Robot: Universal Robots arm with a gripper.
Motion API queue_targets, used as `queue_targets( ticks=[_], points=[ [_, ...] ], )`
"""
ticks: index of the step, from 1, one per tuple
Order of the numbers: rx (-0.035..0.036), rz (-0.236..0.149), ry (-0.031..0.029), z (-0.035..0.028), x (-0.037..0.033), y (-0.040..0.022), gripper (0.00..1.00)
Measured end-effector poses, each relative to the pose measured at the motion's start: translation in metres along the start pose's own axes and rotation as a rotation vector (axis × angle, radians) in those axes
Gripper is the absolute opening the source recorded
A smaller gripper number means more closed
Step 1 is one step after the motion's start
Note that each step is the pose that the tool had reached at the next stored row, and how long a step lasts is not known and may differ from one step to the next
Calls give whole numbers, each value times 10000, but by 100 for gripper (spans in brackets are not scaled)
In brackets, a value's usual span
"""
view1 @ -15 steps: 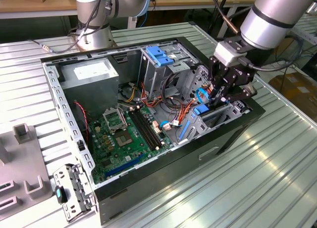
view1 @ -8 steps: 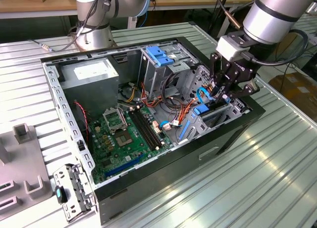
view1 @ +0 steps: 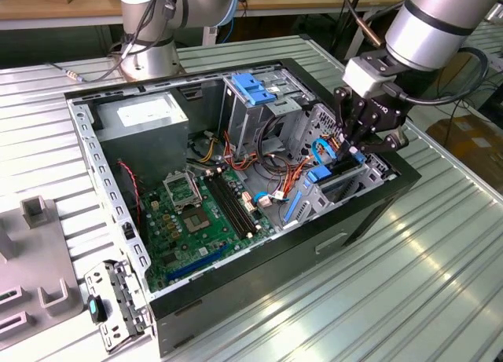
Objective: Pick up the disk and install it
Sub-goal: 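Insert the second disk wire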
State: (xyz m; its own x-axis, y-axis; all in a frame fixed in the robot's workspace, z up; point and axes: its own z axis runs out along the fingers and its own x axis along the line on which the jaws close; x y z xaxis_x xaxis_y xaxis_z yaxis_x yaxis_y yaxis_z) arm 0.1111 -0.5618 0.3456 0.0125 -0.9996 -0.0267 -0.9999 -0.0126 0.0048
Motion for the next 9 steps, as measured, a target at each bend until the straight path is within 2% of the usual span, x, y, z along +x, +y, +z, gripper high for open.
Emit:
queue_targets(
  ticks=[3, 5, 9],
  points=[
    [1, 1, -14, -8, -1, 0, 11],
    [0, 1, -6, -80, -2, 0, 11],
    [0, 0, -7, -91, -3, 0, 11]
  ],
)
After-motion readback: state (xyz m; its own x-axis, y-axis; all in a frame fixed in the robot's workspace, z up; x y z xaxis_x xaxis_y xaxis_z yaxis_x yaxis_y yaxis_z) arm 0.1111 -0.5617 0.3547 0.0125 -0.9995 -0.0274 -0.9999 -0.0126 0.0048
